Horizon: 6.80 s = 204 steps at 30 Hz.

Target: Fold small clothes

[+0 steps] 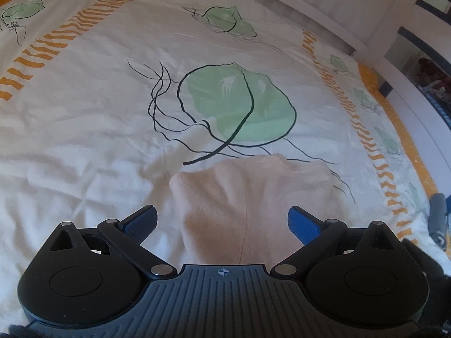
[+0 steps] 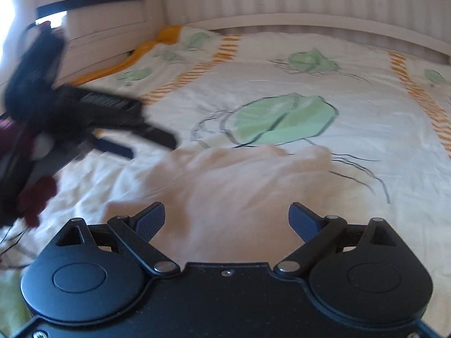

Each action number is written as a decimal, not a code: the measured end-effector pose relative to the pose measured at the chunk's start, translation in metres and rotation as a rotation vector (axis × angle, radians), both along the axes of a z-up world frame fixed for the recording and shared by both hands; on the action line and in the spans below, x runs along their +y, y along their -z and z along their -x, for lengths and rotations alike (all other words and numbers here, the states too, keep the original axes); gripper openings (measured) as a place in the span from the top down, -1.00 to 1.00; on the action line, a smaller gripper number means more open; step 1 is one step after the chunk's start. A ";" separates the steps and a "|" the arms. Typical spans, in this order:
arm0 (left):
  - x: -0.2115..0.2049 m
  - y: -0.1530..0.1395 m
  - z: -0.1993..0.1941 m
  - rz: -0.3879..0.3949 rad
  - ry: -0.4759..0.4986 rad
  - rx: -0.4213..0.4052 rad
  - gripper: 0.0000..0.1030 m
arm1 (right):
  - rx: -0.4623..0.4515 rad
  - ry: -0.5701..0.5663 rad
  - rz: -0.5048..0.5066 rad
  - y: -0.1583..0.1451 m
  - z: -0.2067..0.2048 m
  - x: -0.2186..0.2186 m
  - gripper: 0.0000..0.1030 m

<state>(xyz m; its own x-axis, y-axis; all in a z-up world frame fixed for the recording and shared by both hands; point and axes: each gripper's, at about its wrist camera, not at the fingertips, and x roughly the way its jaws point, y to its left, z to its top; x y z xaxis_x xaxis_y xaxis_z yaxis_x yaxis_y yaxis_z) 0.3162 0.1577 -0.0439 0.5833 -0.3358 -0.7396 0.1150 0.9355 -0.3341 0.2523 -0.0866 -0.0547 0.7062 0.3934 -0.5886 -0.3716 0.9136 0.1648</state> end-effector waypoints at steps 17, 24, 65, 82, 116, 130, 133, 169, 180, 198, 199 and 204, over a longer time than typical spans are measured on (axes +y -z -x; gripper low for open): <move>-0.026 0.041 -0.020 -0.098 -0.018 -0.068 -0.94 | 0.250 0.186 -0.323 0.056 -0.074 -0.074 0.13; -0.002 0.042 -0.020 -0.025 -0.098 -0.018 -0.95 | 0.222 0.167 -0.324 0.048 -0.067 -0.077 -0.54; -0.008 0.058 0.071 -0.080 -0.193 -0.022 -1.00 | 0.066 0.009 -0.199 0.067 0.048 -0.101 -1.00; -0.005 0.067 0.094 -0.037 -0.212 -0.173 -1.00 | 0.059 0.015 -0.284 0.069 0.048 -0.111 -1.00; 0.008 0.049 0.076 0.179 -0.239 -0.024 -0.99 | 0.177 0.050 -0.514 0.068 0.016 -0.140 -1.00; -0.019 0.067 0.049 0.207 -0.117 0.007 -0.99 | 0.343 -0.156 -0.612 0.074 -0.099 -0.099 -1.00; -0.017 0.069 0.042 0.260 -0.113 0.006 -0.98 | 0.355 -0.224 -0.608 0.075 -0.111 -0.084 -1.00; -0.099 0.031 0.149 0.160 -0.002 0.005 -0.22 | 0.263 0.143 -0.107 0.011 0.023 -0.192 -0.66; -0.157 0.023 0.107 -0.243 0.030 -0.187 -0.51 | 0.183 0.106 0.078 0.006 0.066 -0.161 -0.99; -0.155 0.008 0.174 -0.349 0.110 -0.275 -0.79 | 0.206 0.148 0.031 0.008 0.102 -0.167 -0.99; -0.161 0.015 0.178 -0.405 0.125 -0.255 -0.79 | 0.221 0.150 0.067 0.011 0.105 -0.162 -0.99; -0.142 0.036 0.180 -0.341 0.054 -0.162 -0.87 | 0.271 0.151 0.125 0.028 0.124 -0.156 -0.99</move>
<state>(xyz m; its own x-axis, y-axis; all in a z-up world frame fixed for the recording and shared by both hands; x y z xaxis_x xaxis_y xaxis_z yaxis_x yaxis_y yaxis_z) 0.1358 0.0157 -0.0802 0.6902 -0.1200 -0.7136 0.1928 0.9810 0.0215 0.1286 -0.2424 -0.0828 0.5624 0.2095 -0.7999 -0.1889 0.9743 0.1225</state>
